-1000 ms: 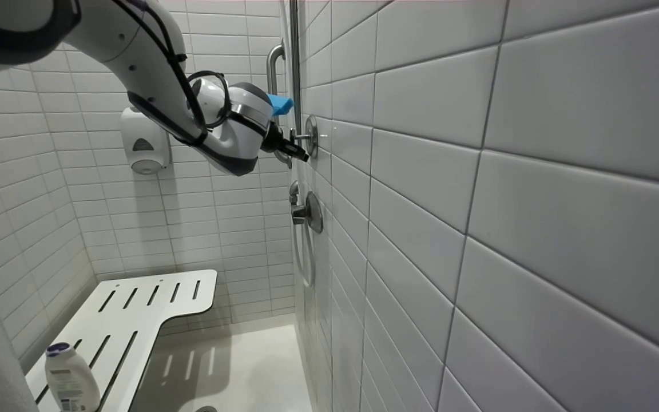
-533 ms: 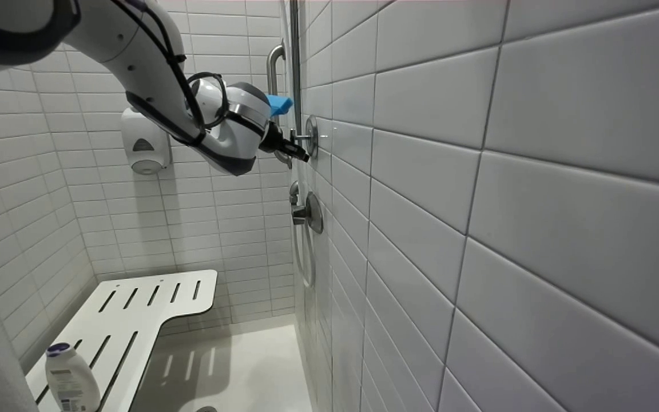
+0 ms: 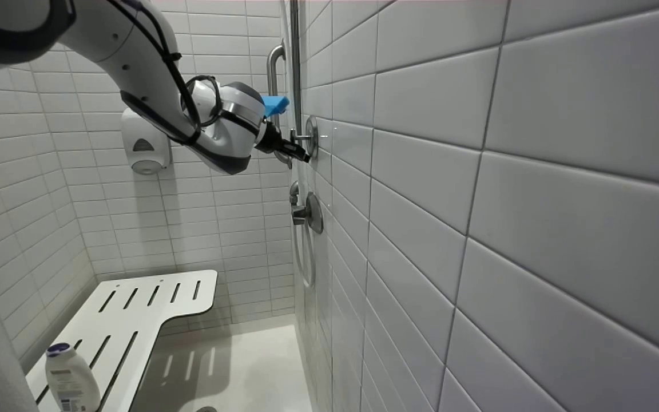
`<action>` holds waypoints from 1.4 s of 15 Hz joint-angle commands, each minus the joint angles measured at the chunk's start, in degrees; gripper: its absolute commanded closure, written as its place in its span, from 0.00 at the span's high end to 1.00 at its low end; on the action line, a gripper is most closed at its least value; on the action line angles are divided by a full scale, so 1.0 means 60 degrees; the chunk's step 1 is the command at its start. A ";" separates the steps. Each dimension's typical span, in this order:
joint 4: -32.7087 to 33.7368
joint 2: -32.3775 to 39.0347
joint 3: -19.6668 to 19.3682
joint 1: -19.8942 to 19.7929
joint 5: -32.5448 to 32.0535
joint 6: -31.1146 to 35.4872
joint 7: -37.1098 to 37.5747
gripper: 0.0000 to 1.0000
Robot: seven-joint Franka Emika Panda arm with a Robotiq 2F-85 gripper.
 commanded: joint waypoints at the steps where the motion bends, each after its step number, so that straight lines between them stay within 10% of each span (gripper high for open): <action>1: -0.0233 -0.0325 -0.0186 0.0128 0.0040 -0.0250 -0.0341 0.06; 21: -0.0585 -0.0692 -0.0874 0.0739 -0.4509 -0.1005 -0.0352 0.06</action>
